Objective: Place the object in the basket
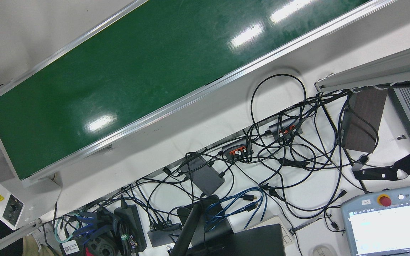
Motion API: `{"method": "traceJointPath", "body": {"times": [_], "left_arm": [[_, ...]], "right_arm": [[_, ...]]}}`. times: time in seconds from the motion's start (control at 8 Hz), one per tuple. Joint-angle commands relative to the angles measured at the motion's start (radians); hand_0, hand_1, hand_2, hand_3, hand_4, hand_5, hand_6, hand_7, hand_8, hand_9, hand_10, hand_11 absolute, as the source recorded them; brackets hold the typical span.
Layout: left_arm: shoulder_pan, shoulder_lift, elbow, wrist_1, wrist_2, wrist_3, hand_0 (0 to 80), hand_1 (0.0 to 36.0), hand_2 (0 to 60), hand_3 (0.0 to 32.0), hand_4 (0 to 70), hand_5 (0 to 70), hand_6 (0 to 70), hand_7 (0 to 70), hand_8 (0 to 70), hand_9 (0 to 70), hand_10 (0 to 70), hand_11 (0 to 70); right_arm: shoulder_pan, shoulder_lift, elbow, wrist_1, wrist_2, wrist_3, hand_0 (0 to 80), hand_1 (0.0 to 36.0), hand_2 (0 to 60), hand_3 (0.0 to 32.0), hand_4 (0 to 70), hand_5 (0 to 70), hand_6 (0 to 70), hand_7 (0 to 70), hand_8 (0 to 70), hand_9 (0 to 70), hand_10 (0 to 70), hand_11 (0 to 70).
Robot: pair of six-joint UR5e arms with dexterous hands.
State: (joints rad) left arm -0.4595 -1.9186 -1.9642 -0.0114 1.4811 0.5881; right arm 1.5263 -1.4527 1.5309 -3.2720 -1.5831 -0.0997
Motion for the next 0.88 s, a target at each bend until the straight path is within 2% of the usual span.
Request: {"method": "traceJointPath", "body": {"times": [0.0, 0.5, 0.75], "left_arm": [[0.001, -0.002, -0.108, 0.083, 0.015, -0.008, 55.2, 4.9, 0.0, 0.0, 6.4, 4.4, 2.2, 1.9, 0.0, 0.0, 7.4, 12.5], [-0.013, -0.02, -0.114, 0.146, 0.01, -0.019, 54.8, 6.2, 0.0, 0.0, 5.9, 5.2, 2.3, 1.0, 0.0, 0.2, 6.4, 11.0], [-0.075, -0.02, -0.119, 0.148, 0.01, -0.105, 56.2, 7.3, 0.0, 0.0, 6.1, 5.6, 2.3, 1.2, 0.0, 0.1, 6.5, 11.2]], "right_arm": [[0.0, 0.0, 0.0, 0.0, 0.0, 0.0, 0.0, 0.0, 0.0, 0.0, 0.0, 0.0, 0.0, 0.0, 0.0, 0.0, 0.0, 0.0], [0.0, 0.0, 0.0, 0.0, 0.0, 0.0, 0.0, 0.0, 0.0, 0.0, 0.0, 0.0, 0.0, 0.0, 0.0, 0.0, 0.0, 0.0], [0.0, 0.0, 0.0, 0.0, -0.002, 0.0, 0.0, 0.0, 0.0, 0.0, 0.0, 0.0, 0.0, 0.0, 0.0, 0.0, 0.0, 0.0]]}}
